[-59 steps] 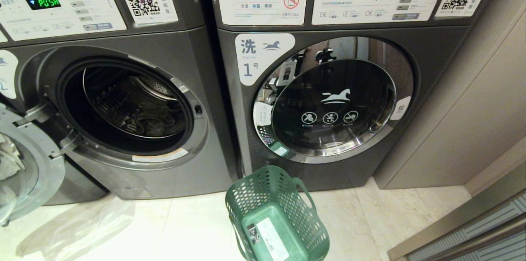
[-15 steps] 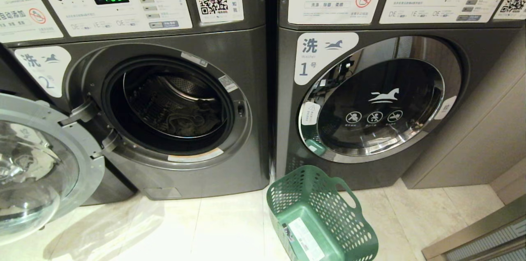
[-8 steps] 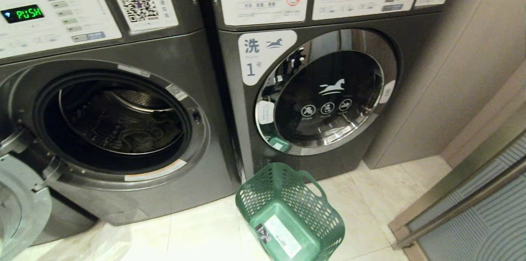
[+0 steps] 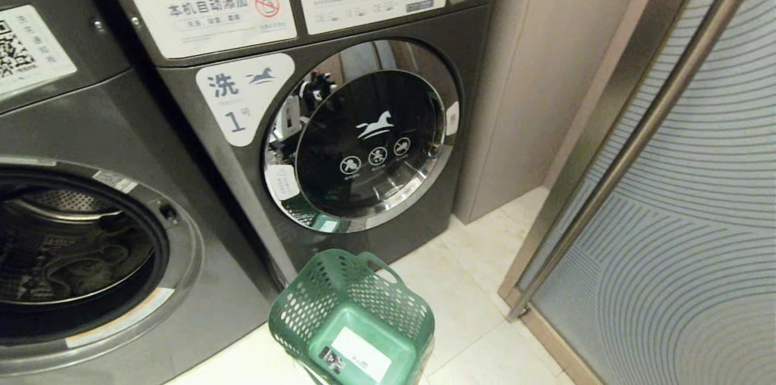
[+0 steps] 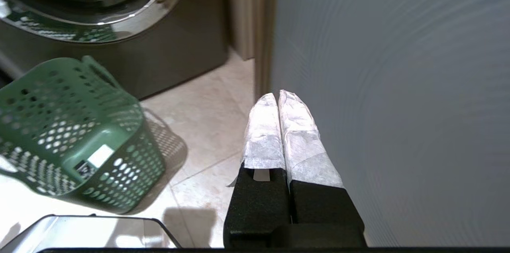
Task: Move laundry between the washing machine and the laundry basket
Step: Pick a cloth and place it into the basket
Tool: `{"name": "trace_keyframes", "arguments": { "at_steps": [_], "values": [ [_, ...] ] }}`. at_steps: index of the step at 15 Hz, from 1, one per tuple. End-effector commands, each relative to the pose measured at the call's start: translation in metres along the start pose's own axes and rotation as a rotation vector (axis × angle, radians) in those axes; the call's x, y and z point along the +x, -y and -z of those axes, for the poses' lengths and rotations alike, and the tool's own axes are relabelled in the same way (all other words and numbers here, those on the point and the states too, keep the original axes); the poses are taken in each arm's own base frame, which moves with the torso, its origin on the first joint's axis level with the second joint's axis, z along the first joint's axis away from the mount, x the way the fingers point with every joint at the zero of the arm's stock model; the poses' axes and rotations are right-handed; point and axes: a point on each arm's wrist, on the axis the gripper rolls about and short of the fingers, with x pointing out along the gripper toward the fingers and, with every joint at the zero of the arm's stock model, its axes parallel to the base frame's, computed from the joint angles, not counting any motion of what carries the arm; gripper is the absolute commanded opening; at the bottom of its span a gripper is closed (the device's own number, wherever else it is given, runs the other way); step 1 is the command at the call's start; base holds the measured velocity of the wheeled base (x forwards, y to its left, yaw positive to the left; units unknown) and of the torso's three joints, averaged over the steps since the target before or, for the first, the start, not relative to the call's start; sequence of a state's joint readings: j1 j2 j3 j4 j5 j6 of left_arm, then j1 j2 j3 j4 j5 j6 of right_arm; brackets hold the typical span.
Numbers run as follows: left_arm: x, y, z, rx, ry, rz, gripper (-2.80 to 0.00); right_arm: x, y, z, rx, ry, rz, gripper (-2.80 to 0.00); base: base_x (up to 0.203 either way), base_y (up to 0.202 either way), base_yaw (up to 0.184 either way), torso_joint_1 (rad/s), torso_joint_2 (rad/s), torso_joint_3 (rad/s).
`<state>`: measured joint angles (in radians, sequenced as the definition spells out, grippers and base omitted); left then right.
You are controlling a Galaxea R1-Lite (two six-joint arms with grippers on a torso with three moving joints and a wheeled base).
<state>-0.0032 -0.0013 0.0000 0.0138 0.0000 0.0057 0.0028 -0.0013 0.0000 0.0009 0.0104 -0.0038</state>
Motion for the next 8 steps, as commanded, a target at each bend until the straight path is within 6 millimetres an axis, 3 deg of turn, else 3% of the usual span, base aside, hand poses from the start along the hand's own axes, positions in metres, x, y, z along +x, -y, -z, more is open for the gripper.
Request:
{"name": "trace_keyframes", "arguments": {
  "at_steps": [1, 8],
  "values": [
    [0.0000, 0.0000, 0.0000, 0.000, 0.000, 0.000, -2.80, 0.0001, 0.0000, 0.0000, -0.001, -0.001, -0.001, -2.80, -0.005, 0.006, -0.095, 0.002, 0.01, 0.001],
    [0.0000, 0.0000, 0.0000, 0.000, 0.000, 0.000, -2.80, 0.0001, 0.0000, 0.0000, -0.001, -0.002, -0.001, -2.80, 0.000, 0.000, 0.000, 0.000, 0.00, 0.000]
  ]
}}
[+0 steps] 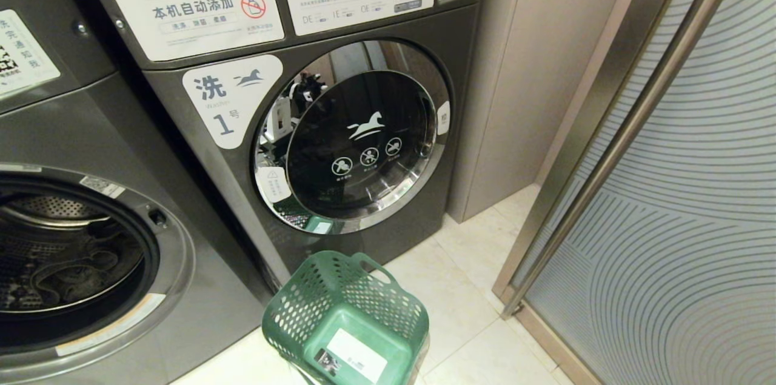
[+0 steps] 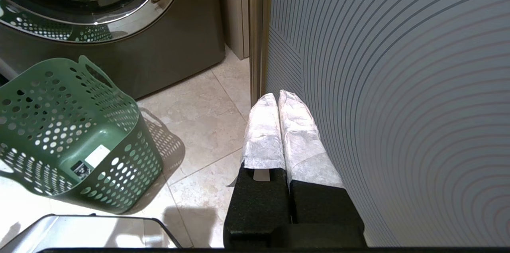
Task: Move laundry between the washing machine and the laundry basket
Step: Pick a cloth and place it into the basket
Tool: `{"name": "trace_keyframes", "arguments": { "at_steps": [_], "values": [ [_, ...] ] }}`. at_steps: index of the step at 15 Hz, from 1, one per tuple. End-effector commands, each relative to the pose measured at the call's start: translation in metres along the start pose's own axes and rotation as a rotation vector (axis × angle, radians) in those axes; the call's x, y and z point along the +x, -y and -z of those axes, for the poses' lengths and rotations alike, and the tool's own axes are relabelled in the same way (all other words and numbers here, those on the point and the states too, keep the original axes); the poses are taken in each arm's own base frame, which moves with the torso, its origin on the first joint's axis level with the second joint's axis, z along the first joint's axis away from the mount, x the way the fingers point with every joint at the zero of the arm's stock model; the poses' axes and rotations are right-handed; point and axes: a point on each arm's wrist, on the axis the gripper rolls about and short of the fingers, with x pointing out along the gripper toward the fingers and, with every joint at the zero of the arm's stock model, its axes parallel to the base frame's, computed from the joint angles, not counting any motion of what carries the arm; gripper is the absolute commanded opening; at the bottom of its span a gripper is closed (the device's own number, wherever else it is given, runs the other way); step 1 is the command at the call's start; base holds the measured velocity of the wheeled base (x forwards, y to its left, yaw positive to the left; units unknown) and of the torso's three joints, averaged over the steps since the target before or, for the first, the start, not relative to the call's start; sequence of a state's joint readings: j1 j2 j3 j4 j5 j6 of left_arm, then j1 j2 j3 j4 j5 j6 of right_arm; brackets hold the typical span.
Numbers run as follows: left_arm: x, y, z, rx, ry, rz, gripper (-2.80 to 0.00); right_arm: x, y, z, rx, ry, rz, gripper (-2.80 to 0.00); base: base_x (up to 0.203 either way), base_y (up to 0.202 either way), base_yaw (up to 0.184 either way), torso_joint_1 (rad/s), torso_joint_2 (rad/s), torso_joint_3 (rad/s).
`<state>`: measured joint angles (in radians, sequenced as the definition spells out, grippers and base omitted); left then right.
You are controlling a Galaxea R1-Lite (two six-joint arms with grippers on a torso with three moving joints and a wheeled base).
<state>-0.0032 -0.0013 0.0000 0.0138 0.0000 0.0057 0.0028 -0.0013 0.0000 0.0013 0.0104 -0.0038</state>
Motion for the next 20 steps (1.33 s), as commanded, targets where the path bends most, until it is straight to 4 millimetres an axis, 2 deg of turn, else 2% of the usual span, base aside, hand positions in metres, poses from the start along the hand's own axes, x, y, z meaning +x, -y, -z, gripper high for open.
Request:
{"name": "trace_keyframes", "arguments": {
  "at_steps": [1, 16, 20],
  "values": [
    [0.0000, 0.0000, 0.0000, 0.000, 0.000, 0.000, -2.80, 0.0001, 0.0000, 0.0000, -0.001, -0.001, -0.001, -2.80, 0.000, 0.000, 0.000, 0.000, 0.00, 0.000],
    [0.0000, 0.0000, 0.0000, 0.000, 0.000, 0.000, -2.80, 0.0001, 0.0000, -0.0002, -0.001, 0.000, -0.003, -2.80, 0.000, 0.000, 0.000, 0.000, 0.00, 0.000],
    [0.0000, 0.0000, 0.0000, 0.000, 0.000, 0.001, -2.80, 0.0001, -0.0001, -0.0002, -0.008, 0.000, -0.004, -2.80, 0.000, 0.000, 0.000, 0.003, 0.00, -0.124]
  ]
}}
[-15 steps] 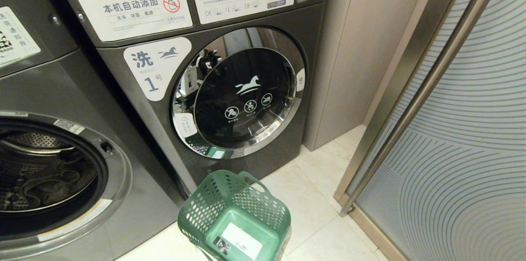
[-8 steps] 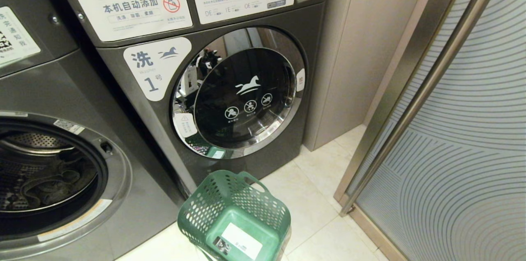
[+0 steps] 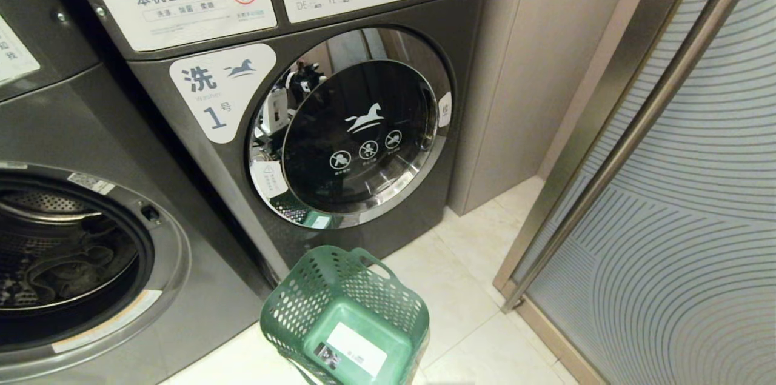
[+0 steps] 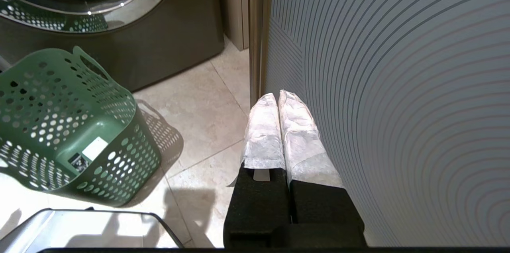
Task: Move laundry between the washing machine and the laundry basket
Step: Pick a cloth and place it into the basket
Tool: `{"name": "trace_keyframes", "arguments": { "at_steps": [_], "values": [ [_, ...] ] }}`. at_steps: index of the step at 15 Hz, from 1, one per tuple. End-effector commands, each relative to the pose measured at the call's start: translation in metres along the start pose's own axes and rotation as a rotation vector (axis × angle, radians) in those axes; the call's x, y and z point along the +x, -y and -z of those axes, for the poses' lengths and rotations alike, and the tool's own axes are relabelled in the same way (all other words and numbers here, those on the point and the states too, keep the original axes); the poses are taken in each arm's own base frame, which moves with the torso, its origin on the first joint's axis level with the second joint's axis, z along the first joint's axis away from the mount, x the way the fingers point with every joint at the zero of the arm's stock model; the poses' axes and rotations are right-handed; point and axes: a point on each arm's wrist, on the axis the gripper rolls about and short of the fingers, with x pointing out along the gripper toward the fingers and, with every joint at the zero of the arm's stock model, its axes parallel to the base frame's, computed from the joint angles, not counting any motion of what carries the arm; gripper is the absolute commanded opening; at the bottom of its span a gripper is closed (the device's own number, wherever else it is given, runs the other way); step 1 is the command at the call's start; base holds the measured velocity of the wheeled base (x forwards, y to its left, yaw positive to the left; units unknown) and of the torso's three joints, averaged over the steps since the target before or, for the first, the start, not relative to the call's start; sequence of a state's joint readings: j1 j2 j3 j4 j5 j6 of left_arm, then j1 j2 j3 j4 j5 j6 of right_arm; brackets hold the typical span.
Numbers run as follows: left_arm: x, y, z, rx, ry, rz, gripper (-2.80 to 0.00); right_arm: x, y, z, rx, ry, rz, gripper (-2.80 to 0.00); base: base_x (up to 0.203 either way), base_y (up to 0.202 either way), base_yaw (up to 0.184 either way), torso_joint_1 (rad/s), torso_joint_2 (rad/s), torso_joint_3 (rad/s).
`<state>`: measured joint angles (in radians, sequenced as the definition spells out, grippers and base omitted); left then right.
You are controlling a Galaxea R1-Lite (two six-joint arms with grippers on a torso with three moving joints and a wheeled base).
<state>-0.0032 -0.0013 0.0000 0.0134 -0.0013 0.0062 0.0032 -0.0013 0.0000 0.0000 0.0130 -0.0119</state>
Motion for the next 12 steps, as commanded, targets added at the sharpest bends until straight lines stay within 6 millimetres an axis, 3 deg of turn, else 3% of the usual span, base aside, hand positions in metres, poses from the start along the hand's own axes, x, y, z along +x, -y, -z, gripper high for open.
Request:
{"name": "trace_keyframes", "arguments": {
  "at_steps": [1, 12],
  "values": [
    [0.0000, 0.0000, 0.0000, 0.000, 0.000, 0.000, -2.80, 0.0001, 0.0000, -0.0001, 0.000, -0.001, -0.002, -2.80, 0.000, 0.000, 0.000, 0.002, 0.01, -0.179],
    [-0.0001, 0.0000, -0.0002, 0.001, 0.001, 0.000, -2.80, 0.0001, 0.0000, 0.0000, 0.003, -0.001, -0.001, -2.80, 0.000, 0.000, 0.000, 0.004, 0.00, -0.195]
  ]
}}
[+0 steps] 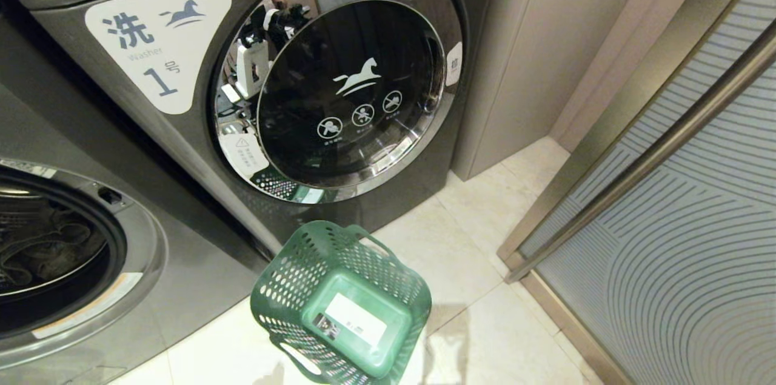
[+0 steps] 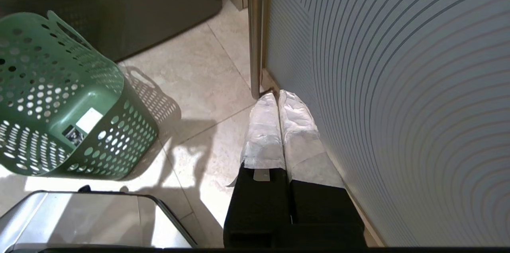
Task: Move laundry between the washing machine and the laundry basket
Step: Pick a cloth and place it into the basket
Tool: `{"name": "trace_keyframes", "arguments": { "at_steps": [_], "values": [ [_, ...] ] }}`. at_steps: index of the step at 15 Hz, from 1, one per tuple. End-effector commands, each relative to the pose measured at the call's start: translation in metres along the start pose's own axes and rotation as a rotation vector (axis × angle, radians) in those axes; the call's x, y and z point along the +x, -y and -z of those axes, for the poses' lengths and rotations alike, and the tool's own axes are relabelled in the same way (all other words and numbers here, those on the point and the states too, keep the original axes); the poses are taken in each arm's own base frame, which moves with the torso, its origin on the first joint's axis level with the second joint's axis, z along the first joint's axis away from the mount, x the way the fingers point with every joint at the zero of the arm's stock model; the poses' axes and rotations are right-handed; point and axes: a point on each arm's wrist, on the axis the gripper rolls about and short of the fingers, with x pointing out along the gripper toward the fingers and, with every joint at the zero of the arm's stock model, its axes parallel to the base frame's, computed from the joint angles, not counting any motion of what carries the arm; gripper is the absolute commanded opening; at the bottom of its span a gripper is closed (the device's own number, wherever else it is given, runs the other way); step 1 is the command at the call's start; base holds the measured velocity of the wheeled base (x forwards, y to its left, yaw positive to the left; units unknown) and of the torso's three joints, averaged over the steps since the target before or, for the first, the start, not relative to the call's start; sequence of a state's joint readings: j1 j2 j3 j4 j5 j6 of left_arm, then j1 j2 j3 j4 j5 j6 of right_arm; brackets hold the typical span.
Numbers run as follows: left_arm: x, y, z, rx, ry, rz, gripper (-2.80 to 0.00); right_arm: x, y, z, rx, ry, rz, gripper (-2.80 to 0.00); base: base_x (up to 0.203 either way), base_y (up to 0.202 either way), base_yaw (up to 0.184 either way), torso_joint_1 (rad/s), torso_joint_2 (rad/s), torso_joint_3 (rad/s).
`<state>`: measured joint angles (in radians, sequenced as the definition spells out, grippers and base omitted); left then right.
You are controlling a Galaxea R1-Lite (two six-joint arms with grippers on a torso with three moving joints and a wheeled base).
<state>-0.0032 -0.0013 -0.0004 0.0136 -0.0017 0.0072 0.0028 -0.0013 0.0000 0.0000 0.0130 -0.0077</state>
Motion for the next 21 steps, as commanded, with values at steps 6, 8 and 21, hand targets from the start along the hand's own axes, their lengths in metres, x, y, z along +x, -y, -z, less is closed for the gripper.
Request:
{"name": "trace_keyframes", "arguments": {
  "at_steps": [6, 8, 21],
  "values": [
    [0.0000, 0.0000, 0.0001, 0.000, 0.000, 0.000, -2.80, 0.0001, 0.0000, 0.0000, 0.002, -0.001, -0.001, -2.80, 0.000, 0.000, 0.000, 0.003, 0.00, -0.203],
    [0.0000, 0.0000, 0.0001, 0.000, 0.000, 0.000, -2.80, 0.0001, 0.0000, 0.0000, 0.002, -0.001, -0.001, -2.80, 0.000, 0.000, 0.000, -0.002, 0.00, -0.200],
    [0.0000, 0.0000, 0.0000, -0.007, 0.001, -0.002, -2.80, 0.0001, 0.0000, 0.0001, 0.003, -0.003, 0.000, -2.80, 0.000, 0.000, 0.000, 0.001, 0.00, -0.069]
  ]
}}
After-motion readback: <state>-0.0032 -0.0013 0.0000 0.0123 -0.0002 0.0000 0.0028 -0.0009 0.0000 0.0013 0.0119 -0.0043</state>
